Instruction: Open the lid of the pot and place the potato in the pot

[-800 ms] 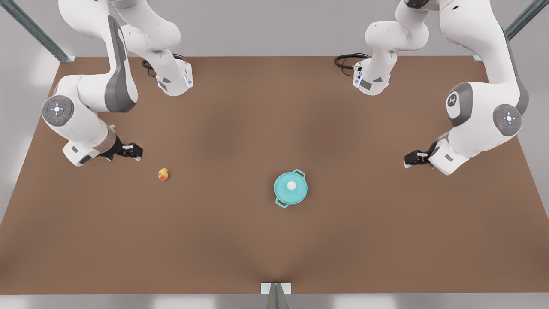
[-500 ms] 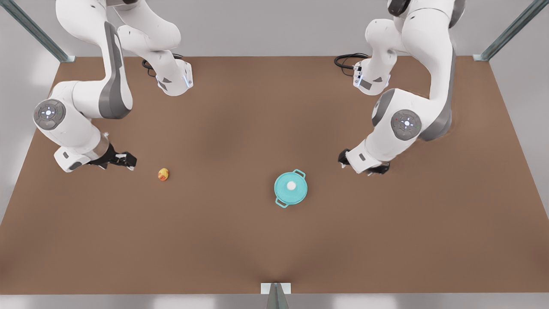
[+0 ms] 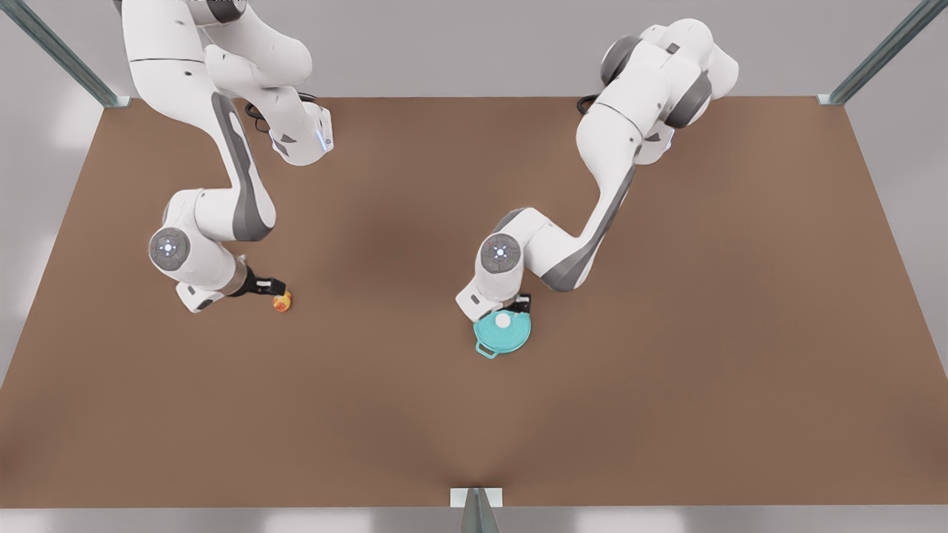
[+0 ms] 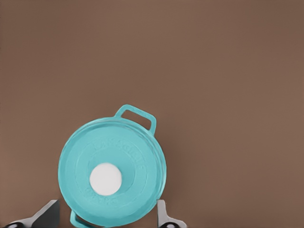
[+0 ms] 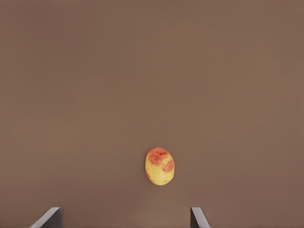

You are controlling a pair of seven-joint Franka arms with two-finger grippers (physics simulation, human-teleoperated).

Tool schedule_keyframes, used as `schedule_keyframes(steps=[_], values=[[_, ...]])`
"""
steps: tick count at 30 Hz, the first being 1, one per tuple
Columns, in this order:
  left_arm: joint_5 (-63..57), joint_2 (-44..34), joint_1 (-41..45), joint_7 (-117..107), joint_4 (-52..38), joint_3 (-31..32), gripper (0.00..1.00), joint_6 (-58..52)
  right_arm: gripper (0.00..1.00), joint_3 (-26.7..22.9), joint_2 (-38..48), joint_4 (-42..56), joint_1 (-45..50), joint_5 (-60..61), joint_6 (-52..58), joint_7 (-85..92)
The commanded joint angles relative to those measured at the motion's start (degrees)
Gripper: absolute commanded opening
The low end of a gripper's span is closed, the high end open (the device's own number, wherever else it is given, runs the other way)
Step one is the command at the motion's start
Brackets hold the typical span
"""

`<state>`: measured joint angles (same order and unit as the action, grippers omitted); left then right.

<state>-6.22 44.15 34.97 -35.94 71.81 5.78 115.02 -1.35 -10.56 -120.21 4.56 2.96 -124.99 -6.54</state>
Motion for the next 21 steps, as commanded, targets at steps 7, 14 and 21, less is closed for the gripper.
schedule_keyframes(steps=[7, 14, 21], values=[[-1.96, 2.34, -0.43, -23.56, 0.70, -0.06, 1.00, 7.59, 1.00, 0.03, -5.00, -4.33, 0.09, 0.29, -19.41, -0.05], [-2.83, 4.27, -0.51, -21.45, 1.14, -0.06, 1.00, 8.73, 1.00, -0.06, -8.51, -6.61, -0.70, 0.29, -23.54, 2.41], [-4.77, 4.80, -0.60, -21.45, 2.46, -0.06, 1.00, 10.40, 0.99, 0.03, -8.16, -10.83, -0.70, 0.38, -24.68, 4.26]])
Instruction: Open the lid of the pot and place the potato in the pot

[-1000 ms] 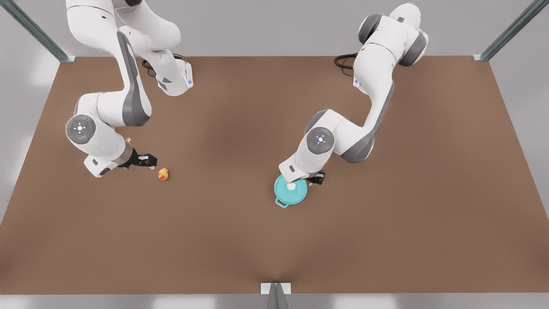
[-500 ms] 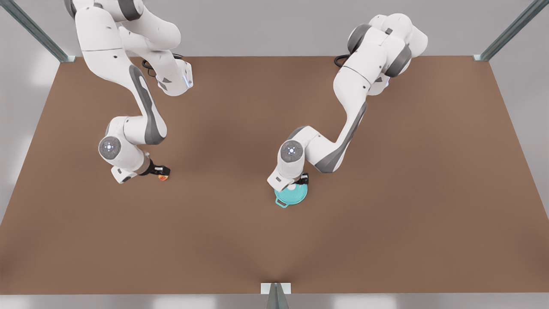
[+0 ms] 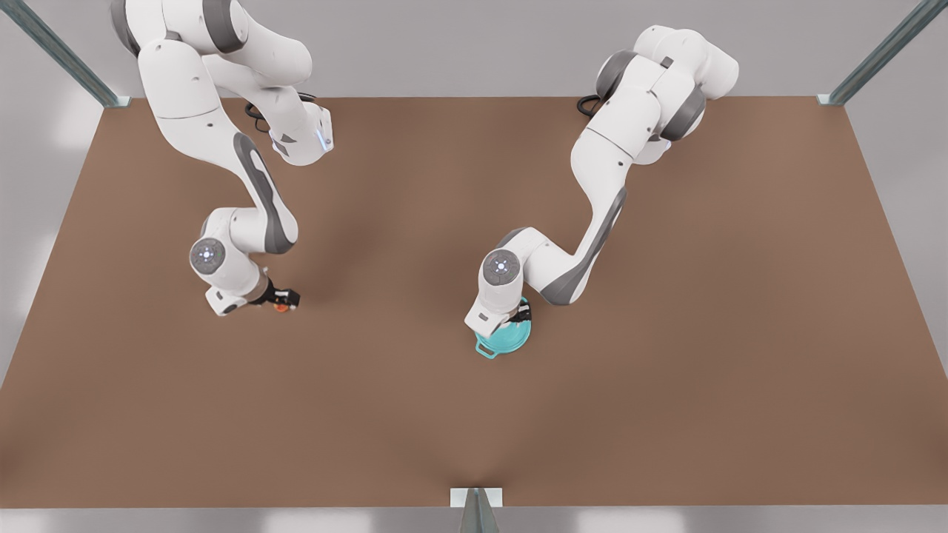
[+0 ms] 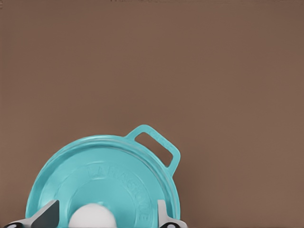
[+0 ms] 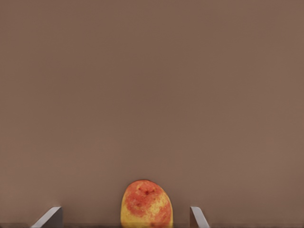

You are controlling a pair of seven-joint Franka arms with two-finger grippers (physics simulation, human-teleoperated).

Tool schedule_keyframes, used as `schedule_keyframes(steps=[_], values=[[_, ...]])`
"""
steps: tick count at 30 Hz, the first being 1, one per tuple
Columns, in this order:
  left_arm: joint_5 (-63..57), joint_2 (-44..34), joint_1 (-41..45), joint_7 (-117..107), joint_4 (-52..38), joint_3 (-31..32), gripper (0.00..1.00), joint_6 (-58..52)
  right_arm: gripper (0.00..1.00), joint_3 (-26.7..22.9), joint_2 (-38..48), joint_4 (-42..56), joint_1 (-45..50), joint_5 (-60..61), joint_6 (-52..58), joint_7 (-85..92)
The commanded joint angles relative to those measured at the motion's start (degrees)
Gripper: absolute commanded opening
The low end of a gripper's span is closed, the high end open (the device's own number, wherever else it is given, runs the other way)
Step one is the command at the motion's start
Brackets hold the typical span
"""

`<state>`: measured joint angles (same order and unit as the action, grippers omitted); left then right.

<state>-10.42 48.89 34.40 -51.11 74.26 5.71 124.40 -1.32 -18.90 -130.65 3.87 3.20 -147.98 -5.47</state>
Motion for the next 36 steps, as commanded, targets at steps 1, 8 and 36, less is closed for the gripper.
schedule_keyframes(steps=[1, 8, 36], values=[[-0.57, 0.15, -0.04, -6.28, 0.01, 0.00, 1.00, 1.02, 0.99, 0.00, 0.18, -0.92, 0.00, 0.14, -1.69, 3.18], [-0.48, 0.06, -0.04, -6.37, -0.08, 0.00, 0.46, 0.23, 0.98, 0.00, -2.10, -1.89, -0.88, 0.23, -1.96, 3.97], [17.00, 6.13, -14.36, 20.09, -8.60, -6.15, 1.00, -1.52, 0.53, 0.35, -1.84, -1.80, -1.41, 0.58, -1.79, 5.47]])
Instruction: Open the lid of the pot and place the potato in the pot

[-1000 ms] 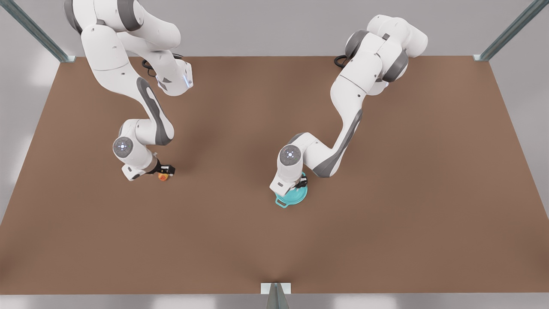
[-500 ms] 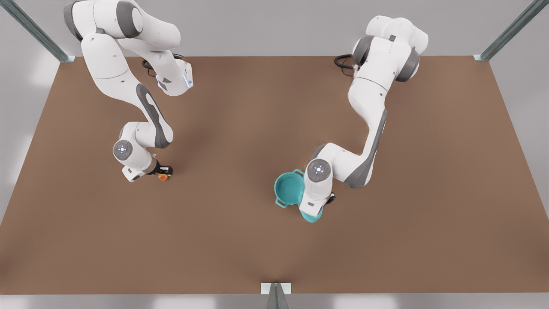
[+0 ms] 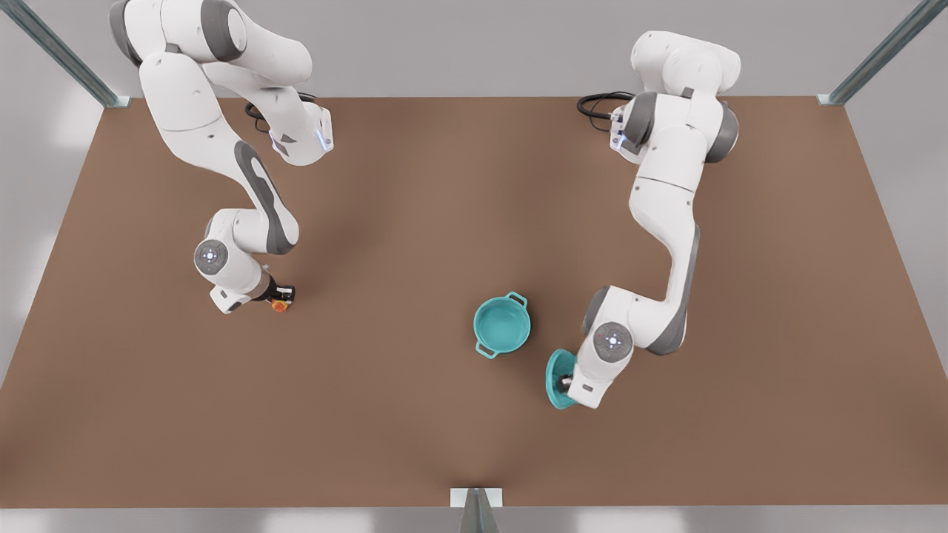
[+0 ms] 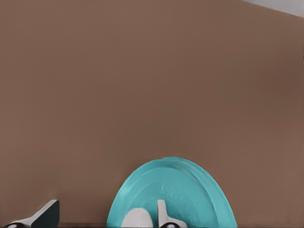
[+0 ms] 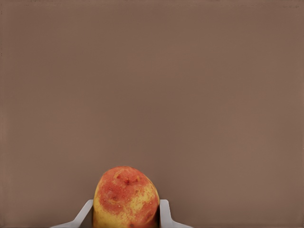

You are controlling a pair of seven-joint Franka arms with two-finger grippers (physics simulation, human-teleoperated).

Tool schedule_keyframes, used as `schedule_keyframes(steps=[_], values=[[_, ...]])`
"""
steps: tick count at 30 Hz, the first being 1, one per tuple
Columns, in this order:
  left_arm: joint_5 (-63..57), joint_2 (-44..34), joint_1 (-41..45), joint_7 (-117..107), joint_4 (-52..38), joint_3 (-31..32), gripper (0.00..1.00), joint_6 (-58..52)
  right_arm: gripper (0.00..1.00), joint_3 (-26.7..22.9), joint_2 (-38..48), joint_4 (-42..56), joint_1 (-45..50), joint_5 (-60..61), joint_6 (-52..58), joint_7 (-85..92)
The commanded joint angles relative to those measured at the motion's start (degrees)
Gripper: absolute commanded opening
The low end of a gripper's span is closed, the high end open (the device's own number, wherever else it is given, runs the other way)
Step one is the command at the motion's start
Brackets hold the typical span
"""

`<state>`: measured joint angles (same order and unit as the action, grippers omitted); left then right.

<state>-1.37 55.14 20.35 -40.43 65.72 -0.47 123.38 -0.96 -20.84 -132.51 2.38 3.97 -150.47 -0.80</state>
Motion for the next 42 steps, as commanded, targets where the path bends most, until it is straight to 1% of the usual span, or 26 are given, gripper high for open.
schedule_keyframes(steps=[1, 3, 5, 6, 7, 9, 10, 11, 12, 13, 14, 15, 19, 20, 22, 23, 25, 26, 27, 29, 33, 35, 37, 39, 42], values=[[12.87, -0.12, -0.48, 8.97, 0.02, 0.03, 1.00, -0.68, 0.53, 0.00, 1.24, 0.05, 0.08, -0.19, 1.85, 0.80], [12.97, 0.32, 1.45, 4.66, 0.20, 0.03, 1.00, -0.68, 0.53, 0.00, 1.68, 0.05, 0.08, -0.19, 2.38, 0.89], [14.11, 0.32, 1.27, -1.14, 0.11, 0.12, 1.00, -0.77, 0.53, 0.00, 2.21, 0.05, 0.17, -0.19, 2.90, 0.80], [16.74, -0.03, 1.01, -2.37, 0.11, 0.03, 1.00, -1.29, 0.53, 0.08, 3.53, 0.23, 0.70, -0.19, 5.01, 0.54], [16.75, -0.64, 0.84, -2.37, 0.02, -0.32, 1.00, -3.23, 0.53, 0.26, 4.85, 0.32, 0.87, -0.28, 5.98, 0.36], [15.96, -5.65, -1.01, -1.32, -0.50, -0.32, 1.00, -3.84, 0.53, 0.87, 6.61, 0.76, 0.87, -0.28, 8.79, 0.27], [12.63, -7.23, -1.36, 1.92, -0.95, -0.50, 1.00, -7.26, 0.53, 0.87, 6.78, 0.93, 0.87, -0.28, 8.79, 0.27], [7.61, -11.17, -3.90, 24.01, -1.83, -0.50, 1.00, -19.02, 0.53, 1.23, 7.22, 1.11, 0.87, -0.28, 8.79, 0.27], [7.69, -16.02, -7.07, 38.66, -1.74, -0.58, 1.00, -29.14, 0.53, 1.58, 7.48, 1.55, 0.87, -0.28, 8.88, 0.27], [7.26, -20.66, -7.60, 38.68, -0.87, -0.67, 1.00, -33.27, 0.53, 1.93, 7.57, 1.99, 0.87, -0.28, 9.05, 0.27], [3.48, -31.10, -7.69, 40.24, 9.81, -1.03, 1.00, -31.73, 0.53, 2.54, 7.83, 2.51, 0.87, -0.28, 10.02, 0.53], [3.30, -42.46, -7.95, 41.48, 25.74, -1.11, 1.00, -20.03, 0.53, 3.07, 8.36, 3.04, 0.87, -0.28, 10.63, 0.62], [3.04, -42.13, -9.80, 39.91, 22.79, -1.29, 1.00, -20.37, 0.52, 6.23, 9.15, 6.73, 0.87, -0.28, 14.50, 0.10], [4.87, -41.52, -11.73, 38.50, 22.34, -1.82, 1.00, -20.37, 0.51, 6.85, 9.16, 7.17, 0.87, -0.28, 14.68, 0.01], [5.15, -40.90, -12.00, 38.67, 19.53, -1.73, 1.00, -19.40, 0.51, 8.78, 9.15, 9.19, 0.87, -0.28, 15.47, -0.08], [4.09, -40.37, -11.91, 38.32, 19.53, -1.64, 1.00, -19.40, 0.51, 9.57, 9.07, 9.98, 0.87, -0.28, 15.47, 0.01], [5.76, -39.41, -11.91, 37.79, 19.36, -1.64, 1.00, -19.31, 0.51, 11.86, 8.63, 11.57, 0.87, -0.28, 15.47, -1.04], [5.76, -38.70, -11.91, 37.79, 18.92, -1.55, 1.00, -16.87, 0.51, 12.48, 8.45, 12.18, 1.75, -0.28, 15.47, -1.66], [5.06, -38.18, -11.91, 37.79, 18.92, -1.64, 1.00, -12.29, 0.51, 12.56, 8.01, 13.85, 2.89, -0.28, 15.47, -2.54], [4.80, -37.65, -12.70, 37.88, 19.00, -1.73, 1.00, -9.92, 0.51, 12.56, 6.87, 16.05, 5.09, -0.28, 15.47, -3.94], [3.48, -36.94, -13.05, 38.41, 19.44, -1.55, 1.00, -9.82, 0.50, 12.56, 3.88, 21.67, 9.13, -0.28, 15.56, -6.49], [3.65, -37.12, -12.88, 38.06, 19.44, -1.55, 1.00, -11.05, 0.50, 12.56, 1.69, 24.75, 11.16, -0.28, 15.47, -7.29], [4.00, -37.73, -12.70, 37.97, 19.09, -1.29, 1.00, -15.44, 0.49, 12.56, -1.30, 28.62, 13.35, -0.28, 15.47, -8.43], [4.00, -40.02, -12.26, 37.79, 19.27, -1.11, 1.00, -21.16, 0.49, 12.56, -3.50, 31.96, 15.64, -0.19, 15.47, -8.95], [4.00, -41.34, -12.26, 37.79, 19.44, -1.20, 1.00, -22.21, 0.48, 12.56, -7.01, 36.44, 18.27, -0.37, 15.38, -9.75]])
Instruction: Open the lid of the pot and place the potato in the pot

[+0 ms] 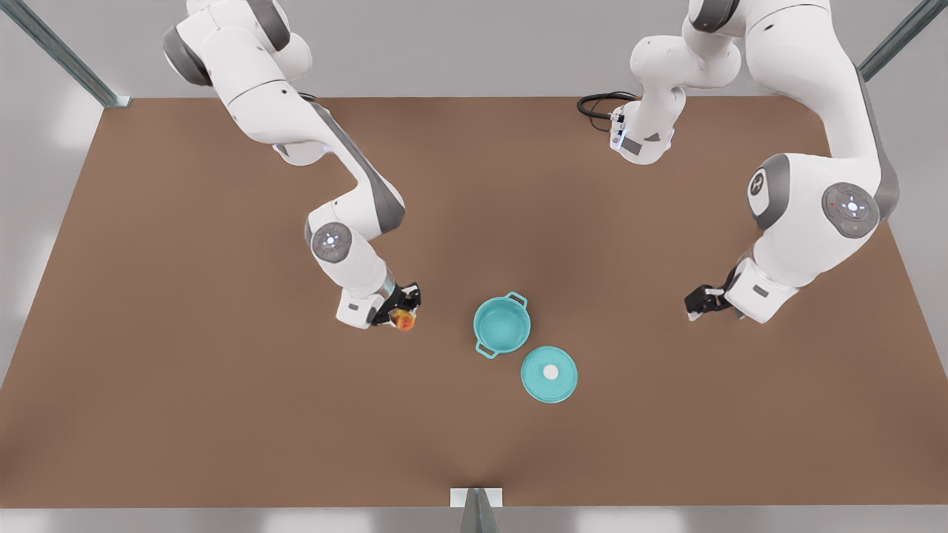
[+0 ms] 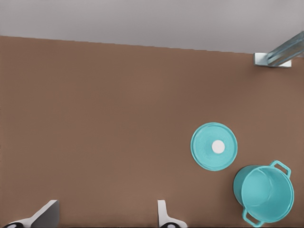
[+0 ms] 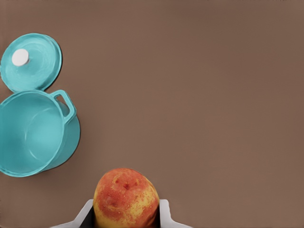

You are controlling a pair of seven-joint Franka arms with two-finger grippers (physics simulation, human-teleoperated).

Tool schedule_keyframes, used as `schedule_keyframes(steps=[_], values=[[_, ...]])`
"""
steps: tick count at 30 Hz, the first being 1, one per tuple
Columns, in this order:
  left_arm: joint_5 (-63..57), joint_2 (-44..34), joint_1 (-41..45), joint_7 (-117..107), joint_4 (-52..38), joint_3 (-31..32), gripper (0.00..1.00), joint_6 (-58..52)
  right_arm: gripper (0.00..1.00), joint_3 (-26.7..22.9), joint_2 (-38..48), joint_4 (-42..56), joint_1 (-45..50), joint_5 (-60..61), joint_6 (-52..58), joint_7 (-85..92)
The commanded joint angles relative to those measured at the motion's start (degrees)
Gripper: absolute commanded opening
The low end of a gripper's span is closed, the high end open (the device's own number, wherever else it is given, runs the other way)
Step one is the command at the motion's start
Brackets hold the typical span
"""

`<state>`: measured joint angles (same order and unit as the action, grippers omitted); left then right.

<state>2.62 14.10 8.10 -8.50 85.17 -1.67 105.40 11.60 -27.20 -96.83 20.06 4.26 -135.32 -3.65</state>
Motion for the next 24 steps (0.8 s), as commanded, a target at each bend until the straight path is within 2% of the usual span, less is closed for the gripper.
schedule_keyframes(steps=[1, 6, 12, 24], values=[[0.02, -0.21, -0.01, 5.86, -0.09, 0.00, 1.00, -4.15, 0.48, 0.00, -2.07, 2.61, 1.29, -0.74, 0.06, -6.81], [0.28, -0.12, -0.01, 5.86, 0.00, 0.00, 1.00, -4.15, 0.48, 1.41, -10.68, 14.03, 4.64, -0.83, -1.96, -7.34], [0.28, -0.21, -0.01, 5.86, -0.09, 0.00, 1.00, -4.15, 0.48, 2.20, -17.19, 22.03, 10.26, -0.83, -6.71, -9.89], [0.28, -0.04, -0.01, 5.86, 0.00, 0.09, 1.00, -4.07, 0.47, 1.58, -23.87, 20.63, 12.90, -0.57, -11.11, -14.37]])
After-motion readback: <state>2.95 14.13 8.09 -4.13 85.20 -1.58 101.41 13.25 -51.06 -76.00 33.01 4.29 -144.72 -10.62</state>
